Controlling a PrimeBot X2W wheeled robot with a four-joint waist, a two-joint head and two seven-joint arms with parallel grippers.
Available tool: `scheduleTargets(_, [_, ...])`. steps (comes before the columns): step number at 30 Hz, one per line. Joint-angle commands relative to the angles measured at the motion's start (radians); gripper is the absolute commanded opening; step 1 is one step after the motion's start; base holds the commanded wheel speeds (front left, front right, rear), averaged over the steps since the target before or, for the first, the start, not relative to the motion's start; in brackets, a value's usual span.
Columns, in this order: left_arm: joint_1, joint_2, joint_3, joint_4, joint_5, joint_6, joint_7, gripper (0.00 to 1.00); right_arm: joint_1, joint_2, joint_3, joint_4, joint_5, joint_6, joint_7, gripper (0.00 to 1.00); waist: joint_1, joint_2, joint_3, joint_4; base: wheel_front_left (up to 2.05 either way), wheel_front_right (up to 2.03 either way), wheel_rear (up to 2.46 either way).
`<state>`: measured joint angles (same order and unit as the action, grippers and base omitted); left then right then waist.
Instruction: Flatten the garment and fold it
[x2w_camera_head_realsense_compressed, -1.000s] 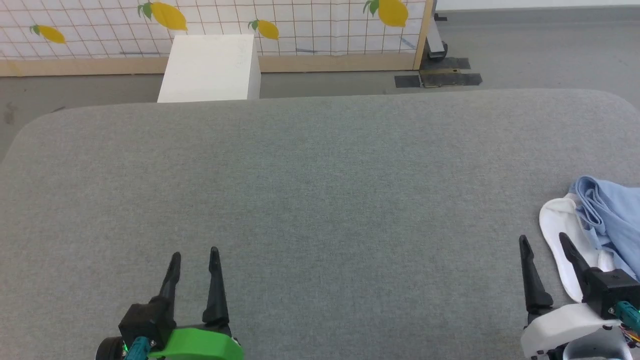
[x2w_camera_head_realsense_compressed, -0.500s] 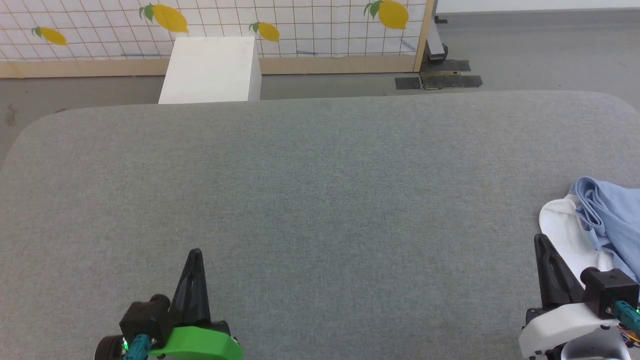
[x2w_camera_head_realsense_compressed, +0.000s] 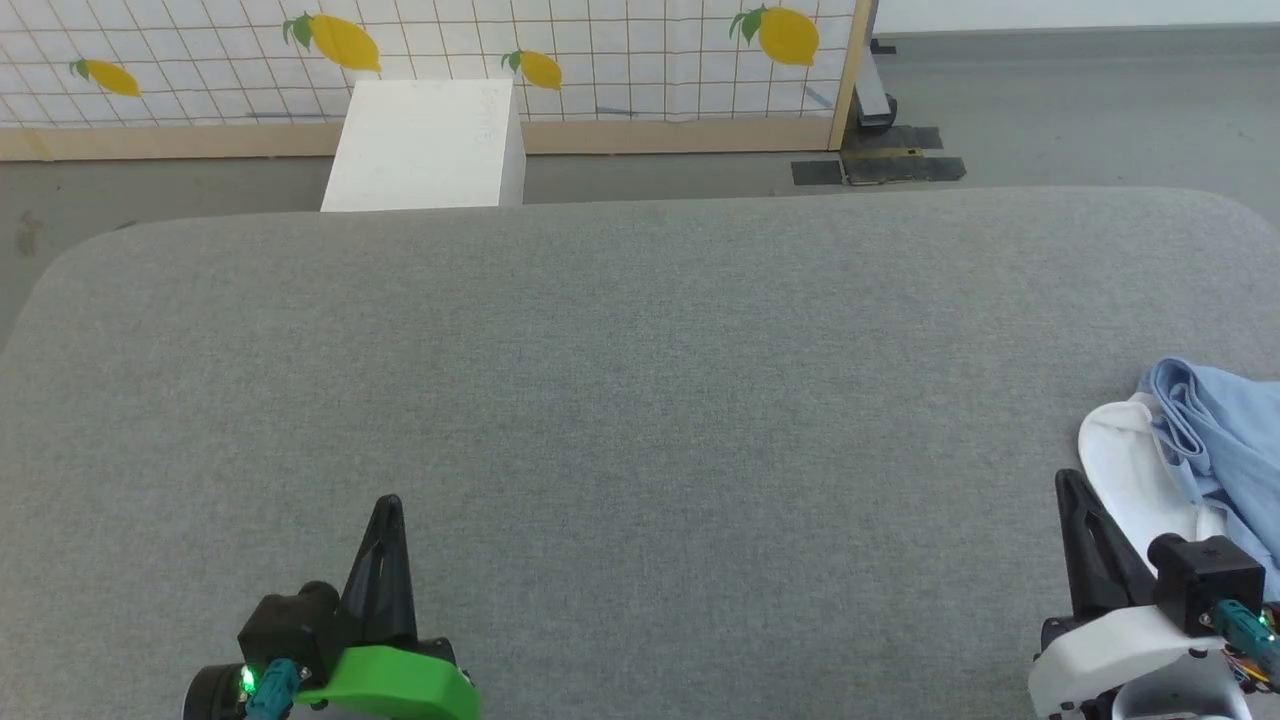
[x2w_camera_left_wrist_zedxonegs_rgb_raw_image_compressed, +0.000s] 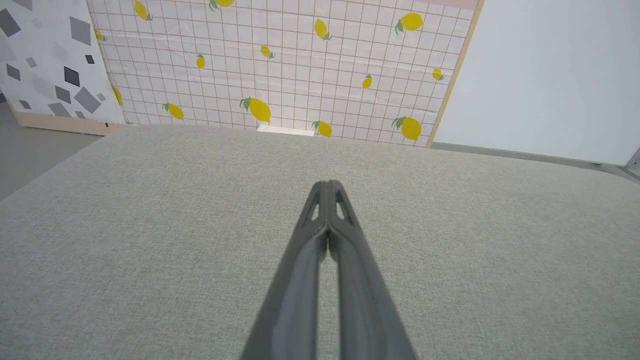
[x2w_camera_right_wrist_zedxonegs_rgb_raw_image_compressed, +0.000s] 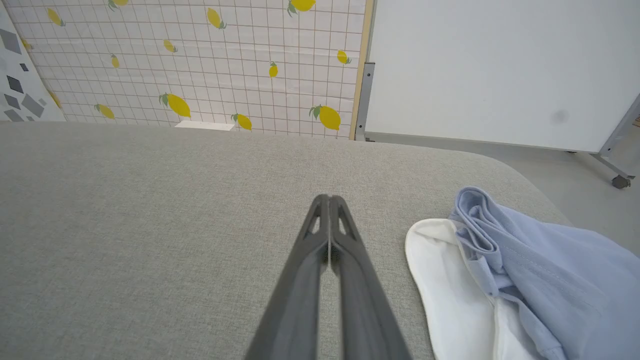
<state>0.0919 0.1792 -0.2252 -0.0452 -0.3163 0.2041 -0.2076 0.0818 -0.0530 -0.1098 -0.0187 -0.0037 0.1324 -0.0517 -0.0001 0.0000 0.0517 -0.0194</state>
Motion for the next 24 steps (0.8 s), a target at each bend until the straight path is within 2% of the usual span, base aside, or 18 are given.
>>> scheduleTargets(1, [-0.016,-0.009,0.011,0.003,0.021,-0.009,0.005,0.0,-0.016,0.001,0.004,0.002,0.001,0.0,0.003,0.0,0.0001,0.0,-0.001,0.0,0.0,0.0,0.0])
scheduleTargets(24, [-0.033,-0.037,0.06,0.012,0.089,-0.054,0.052,0.0,-0.031,0.001,0.028,0.006,0.001,-0.001,0.014,0.0,0.0001,0.0,-0.012,0.005,0.0,0.0,0.0])
